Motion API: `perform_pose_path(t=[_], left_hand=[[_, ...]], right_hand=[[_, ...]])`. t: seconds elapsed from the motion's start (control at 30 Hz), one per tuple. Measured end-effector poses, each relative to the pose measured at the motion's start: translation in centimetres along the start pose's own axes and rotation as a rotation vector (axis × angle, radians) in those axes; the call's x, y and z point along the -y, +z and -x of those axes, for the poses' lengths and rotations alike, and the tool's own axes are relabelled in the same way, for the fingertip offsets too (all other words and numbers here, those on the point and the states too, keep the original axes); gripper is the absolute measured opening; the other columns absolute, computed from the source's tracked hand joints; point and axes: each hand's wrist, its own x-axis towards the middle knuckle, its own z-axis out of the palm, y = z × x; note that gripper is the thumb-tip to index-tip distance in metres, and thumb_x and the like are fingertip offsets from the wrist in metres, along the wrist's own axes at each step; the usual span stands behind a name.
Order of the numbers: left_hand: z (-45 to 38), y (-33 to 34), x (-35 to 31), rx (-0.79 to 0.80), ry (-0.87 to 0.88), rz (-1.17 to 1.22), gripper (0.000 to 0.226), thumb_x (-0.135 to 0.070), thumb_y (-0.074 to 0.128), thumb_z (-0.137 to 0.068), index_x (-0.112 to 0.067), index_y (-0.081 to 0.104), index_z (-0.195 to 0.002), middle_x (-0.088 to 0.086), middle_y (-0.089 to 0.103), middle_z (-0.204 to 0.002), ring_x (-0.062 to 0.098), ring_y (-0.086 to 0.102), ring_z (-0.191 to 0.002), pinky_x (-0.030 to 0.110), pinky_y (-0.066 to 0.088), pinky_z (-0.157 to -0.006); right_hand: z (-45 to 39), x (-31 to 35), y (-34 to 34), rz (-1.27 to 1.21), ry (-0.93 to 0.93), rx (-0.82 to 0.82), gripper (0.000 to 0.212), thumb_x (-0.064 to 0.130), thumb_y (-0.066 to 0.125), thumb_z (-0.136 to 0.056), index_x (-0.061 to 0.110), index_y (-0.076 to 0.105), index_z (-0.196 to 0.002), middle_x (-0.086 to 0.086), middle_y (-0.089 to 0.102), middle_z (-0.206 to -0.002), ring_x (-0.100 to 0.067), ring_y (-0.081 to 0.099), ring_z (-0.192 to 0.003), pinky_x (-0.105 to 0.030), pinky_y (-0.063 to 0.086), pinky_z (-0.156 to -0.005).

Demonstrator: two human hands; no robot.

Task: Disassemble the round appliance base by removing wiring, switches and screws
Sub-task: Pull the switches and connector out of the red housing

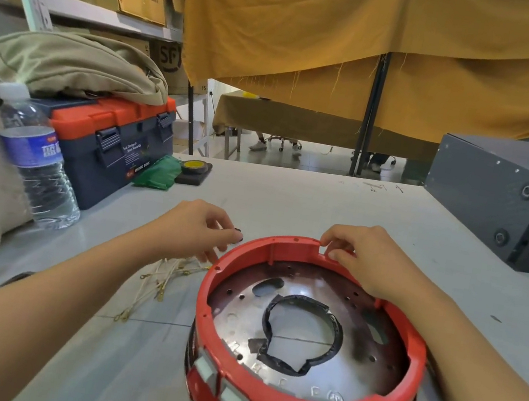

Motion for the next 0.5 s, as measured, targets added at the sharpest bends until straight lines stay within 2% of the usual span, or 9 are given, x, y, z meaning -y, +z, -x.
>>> perform_pose_path(t=[0.1, 0.2, 0.33, 0.43, 0.5], left_hand=[[1.8, 0.1, -1.1, 0.083, 0.006, -0.121, 0.028, -0.054, 0.059, -0.083, -0.028, 0.066, -0.091, -0.006, 0.069, -0.079, 0.009, 0.067, -0.063, 0.016, 0.052, -0.052], [2.9, 0.0, -1.5, 0.113, -0.018, -0.137, 0.03, -0.054, 0.062, -0.08, -0.029, 0.061, -0.098, -0.006, 0.066, -0.089, 0.011, 0.067, -0.071, 0.02, 0.057, -0.058], [4.1, -0.3, -1.4, 0.186, -0.09, -0.096, 0.04, -0.05, 0.065, -0.08, -0.026, 0.053, -0.109, -0.004, 0.062, -0.099, 0.01, 0.066, -0.078, 0.021, 0.056, -0.059], [4.9, -0.4, -1.2, 0.209, -0.142, -0.074, 0.041, -0.052, 0.065, -0.079, -0.025, 0.051, -0.107, -0.002, 0.061, -0.1, 0.013, 0.066, -0.078, 0.021, 0.053, -0.055], [5.2, -0.3, -1.2, 0.234, -0.164, -0.031, 0.04, -0.051, 0.066, -0.078, -0.025, 0.052, -0.104, 0.001, 0.062, -0.099, 0.014, 0.067, -0.073, 0.021, 0.053, -0.054]], right_hand=[[0.4, 0.2, 0.0, 0.04, 0.033, -0.011, 0.021, 0.012, 0.053, -0.096, 0.021, 0.064, -0.111, -0.002, 0.069, -0.103, -0.02, 0.062, -0.095, -0.038, 0.051, -0.089], [0.9, 0.3, 0.1, 0.072, 0.066, -0.021, 0.025, 0.01, 0.049, -0.096, 0.022, 0.061, -0.114, -0.004, 0.068, -0.107, -0.024, 0.061, -0.096, -0.039, 0.05, -0.088], [1.9, 0.2, -0.2, 0.112, 0.116, -0.01, 0.052, -0.002, 0.041, -0.092, 0.03, 0.048, -0.132, -0.008, 0.065, -0.113, -0.03, 0.058, -0.103, -0.042, 0.049, -0.09], [2.4, 0.1, -0.7, 0.077, 0.152, -0.021, 0.057, -0.007, 0.039, -0.09, 0.027, 0.049, -0.135, -0.011, 0.063, -0.119, -0.03, 0.057, -0.11, -0.034, 0.046, -0.094], [2.6, 0.1, -1.0, 0.05, 0.188, -0.024, 0.053, -0.006, 0.041, -0.091, 0.025, 0.053, -0.132, -0.011, 0.063, -0.122, -0.029, 0.056, -0.111, -0.028, 0.041, -0.09]])
